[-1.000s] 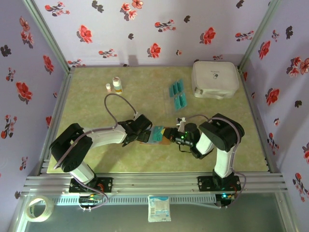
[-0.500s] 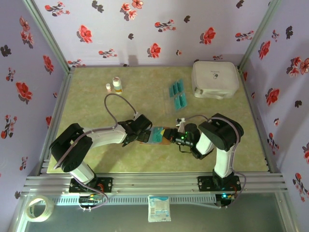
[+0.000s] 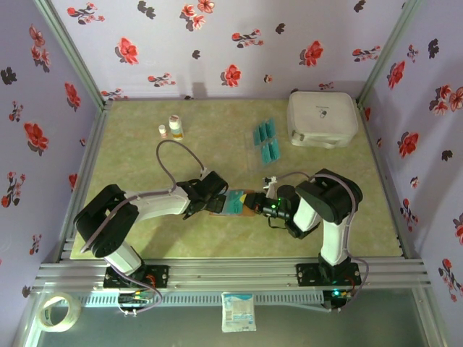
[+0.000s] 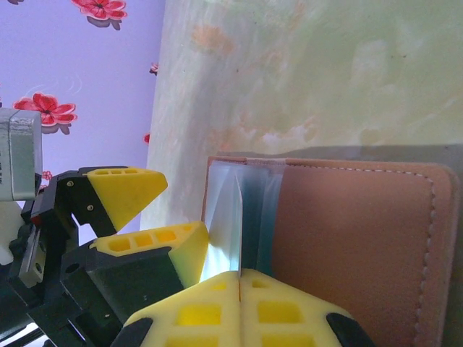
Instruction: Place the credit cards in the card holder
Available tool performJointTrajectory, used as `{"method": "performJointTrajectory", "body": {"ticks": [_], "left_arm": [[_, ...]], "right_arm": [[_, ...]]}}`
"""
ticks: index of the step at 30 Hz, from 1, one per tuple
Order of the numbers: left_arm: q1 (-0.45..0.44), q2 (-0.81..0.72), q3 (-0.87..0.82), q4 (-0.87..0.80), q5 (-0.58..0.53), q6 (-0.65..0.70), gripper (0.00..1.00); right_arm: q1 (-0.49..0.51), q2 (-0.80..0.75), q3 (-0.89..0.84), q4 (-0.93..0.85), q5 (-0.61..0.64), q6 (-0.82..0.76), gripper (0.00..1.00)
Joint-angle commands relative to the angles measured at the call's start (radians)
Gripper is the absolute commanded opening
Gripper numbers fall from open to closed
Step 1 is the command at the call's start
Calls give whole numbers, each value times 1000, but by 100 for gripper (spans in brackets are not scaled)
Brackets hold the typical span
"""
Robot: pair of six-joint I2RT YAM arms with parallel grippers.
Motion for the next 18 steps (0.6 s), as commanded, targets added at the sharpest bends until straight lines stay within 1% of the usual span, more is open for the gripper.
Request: {"method": "performJointTrajectory", "body": {"ticks": [1,10,18], "left_arm": [[-8,15,-25,-56,-27,-8,100],[-8,15,-23,-58,-28,-8,100],[-7,16,-23,-57,-28,-7,100]], "right_arm": [[6,46,-24,-45,-9,3,0],[6,64,-34,-66,8,13,0],[6,41,-33,-167,40,0,0]]}}
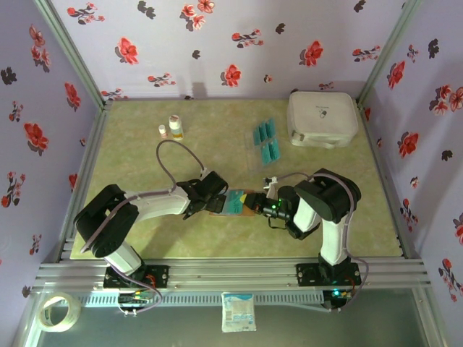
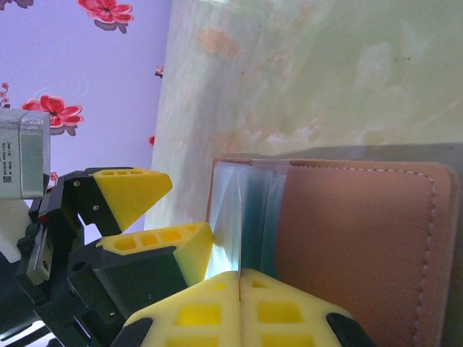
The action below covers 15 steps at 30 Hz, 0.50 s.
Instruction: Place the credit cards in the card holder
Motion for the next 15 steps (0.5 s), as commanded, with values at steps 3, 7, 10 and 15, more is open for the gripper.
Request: {"method": "performJointTrajectory", "body": {"ticks": [3,7,10,15], "left_arm": [[-7,15,-23,-58,-28,-7,100],[-7,15,-25,-57,-29,-6,100],[-7,15,-24,-58,-28,-6,100],[-7,14,-26,-56,-28,-8,100]], "right_arm": [[6,9,-24,-253,51,-15,0],[6,-6,-18,-314,71,-22,0],[6,-6,-18,-321,74,-23,0],[6,4,-20,-312,71,-19,0]]}}
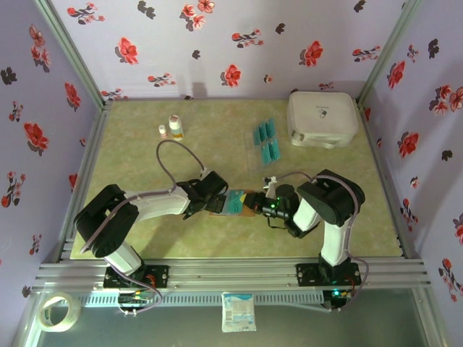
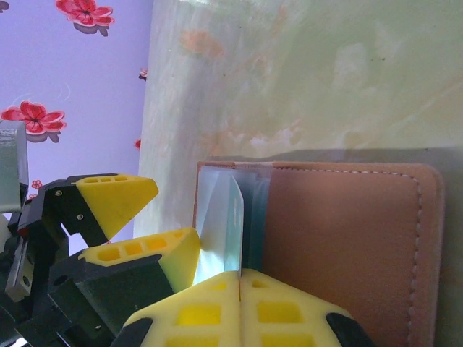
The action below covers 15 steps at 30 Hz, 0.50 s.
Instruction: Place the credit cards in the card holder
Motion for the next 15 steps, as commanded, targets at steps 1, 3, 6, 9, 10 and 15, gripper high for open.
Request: {"method": "performJointTrajectory", "body": {"ticks": [1,3,6,9,10,15], "left_arm": [[-7,15,-26,-56,-30,-7,100],[-7,13,-26,-57,-30,-8,100],[-8,13,-25,-56,-30,-7,100],[-7,16,-25,-57,-29,-7,100],[-7,15,-24,-56,-29,-8,100],[-7,15,-25,-56,-30,-8,100]], "right_arm": [[6,48,-36,-202,43,-16,0],[5,50,-40,-197,41,-15,0],[6,51,-47,-196,40,-15,0],[6,54,-51,-195,38,-15,0],[6,52,-53,-197,38,-15,0],[6,52,-53,-208,37,-18,0]]}}
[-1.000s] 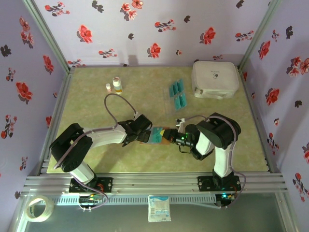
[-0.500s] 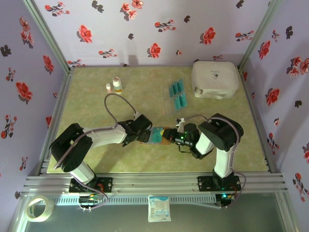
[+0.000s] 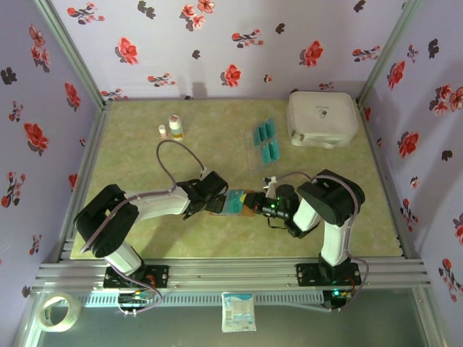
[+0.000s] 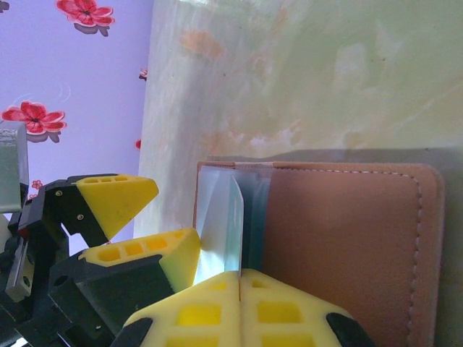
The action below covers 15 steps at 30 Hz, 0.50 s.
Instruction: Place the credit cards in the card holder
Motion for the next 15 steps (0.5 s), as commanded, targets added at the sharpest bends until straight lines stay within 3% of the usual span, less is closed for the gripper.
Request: {"method": "performJointTrajectory", "body": {"ticks": [1,15], "left_arm": [[-6,15,-24,-56,-28,-8,100],[-6,15,-25,-56,-28,-5,100]], "right_arm": [[6,52,-50,-210,36,-18,0],[-3,51,-53,-252,28,-44,0]]}}
